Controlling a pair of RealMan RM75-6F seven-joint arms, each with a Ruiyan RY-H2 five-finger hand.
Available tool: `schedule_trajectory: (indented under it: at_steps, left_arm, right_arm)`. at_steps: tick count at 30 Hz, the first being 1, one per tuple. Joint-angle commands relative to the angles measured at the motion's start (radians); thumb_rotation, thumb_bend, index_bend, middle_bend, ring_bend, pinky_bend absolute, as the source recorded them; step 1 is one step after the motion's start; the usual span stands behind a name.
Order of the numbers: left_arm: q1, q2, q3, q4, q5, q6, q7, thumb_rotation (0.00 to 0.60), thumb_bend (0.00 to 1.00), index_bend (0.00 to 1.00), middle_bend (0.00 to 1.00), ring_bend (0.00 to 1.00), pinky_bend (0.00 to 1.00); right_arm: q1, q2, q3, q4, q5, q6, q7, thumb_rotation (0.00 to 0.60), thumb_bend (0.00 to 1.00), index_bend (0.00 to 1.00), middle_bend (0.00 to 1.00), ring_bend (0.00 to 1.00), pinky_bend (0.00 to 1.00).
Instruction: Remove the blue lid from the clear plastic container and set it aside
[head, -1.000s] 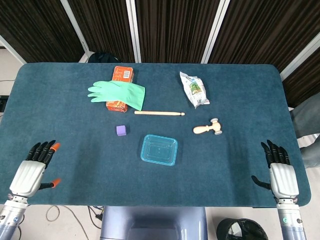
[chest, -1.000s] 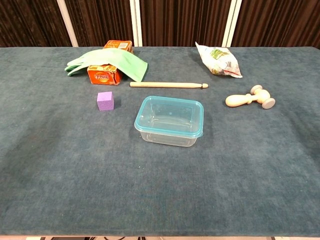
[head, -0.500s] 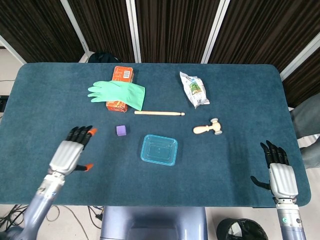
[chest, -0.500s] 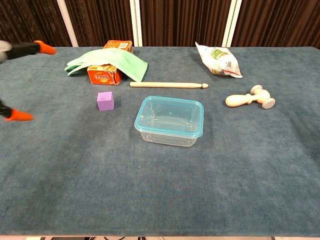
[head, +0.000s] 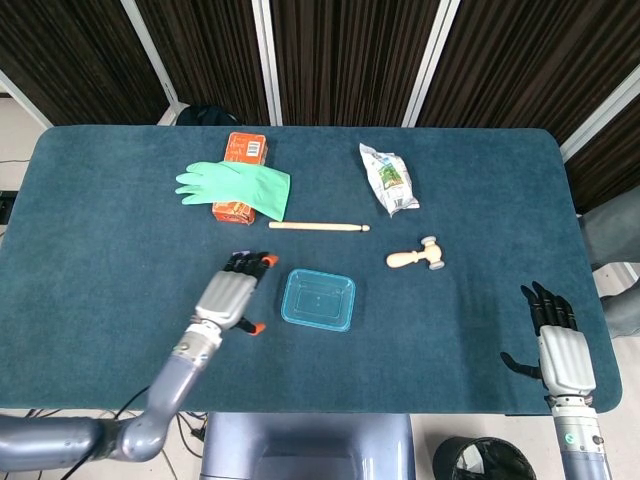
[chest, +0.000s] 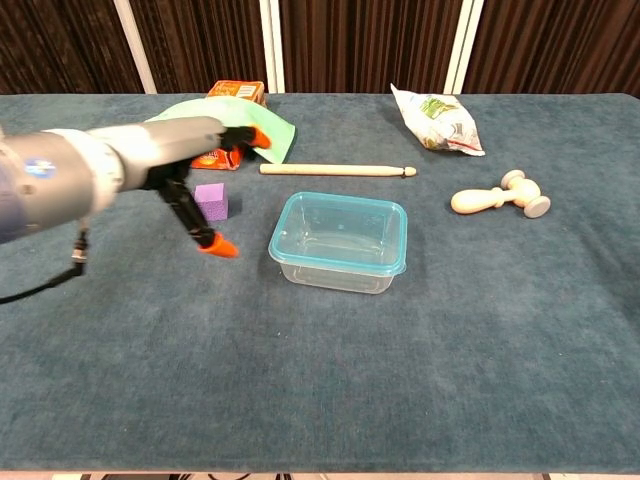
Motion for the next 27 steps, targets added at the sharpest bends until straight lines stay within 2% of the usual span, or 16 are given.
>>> schedule_trajectory:
  at_steps: [1, 17, 22, 27]
  left_arm:
    - [-0.077, -0.075, -0.037, 0.039, -0.095, 0.031, 0.062, 0.6, 0.03, 0.0, 0.0, 0.0, 0.02]
    - [-0.224, -0.208, -0.067, 0.202, -0.268, 0.032, 0.099, 0.6, 0.03, 0.0, 0.0, 0.0, 0.03]
    - [-0.266, -0.239, -0.076, 0.252, -0.303, 0.015, 0.102, 0.6, 0.03, 0.0, 0.01, 0.0, 0.11]
    - [-0.296, -0.266, -0.073, 0.287, -0.31, 0.008, 0.101, 0.6, 0.03, 0.0, 0.09, 0.05, 0.18]
  right_arm:
    - [0.001, 0.001, 0.002, 0.0, 0.003, -0.003, 0.002, 0.6, 0.23, 0.0, 0.0, 0.0, 0.0]
    - [0.003, 0.001, 0.003, -0.004, 0.011, -0.014, 0.006, 0.6, 0.23, 0.0, 0.0, 0.0, 0.0]
    - [0.004, 0.001, 0.003, -0.005, 0.015, -0.019, 0.006, 0.6, 0.23, 0.0, 0.0, 0.0, 0.0]
    - [0.004, 0.002, 0.002, -0.007, 0.015, -0.022, 0.008, 0.6, 0.23, 0.0, 0.0, 0.0, 0.0]
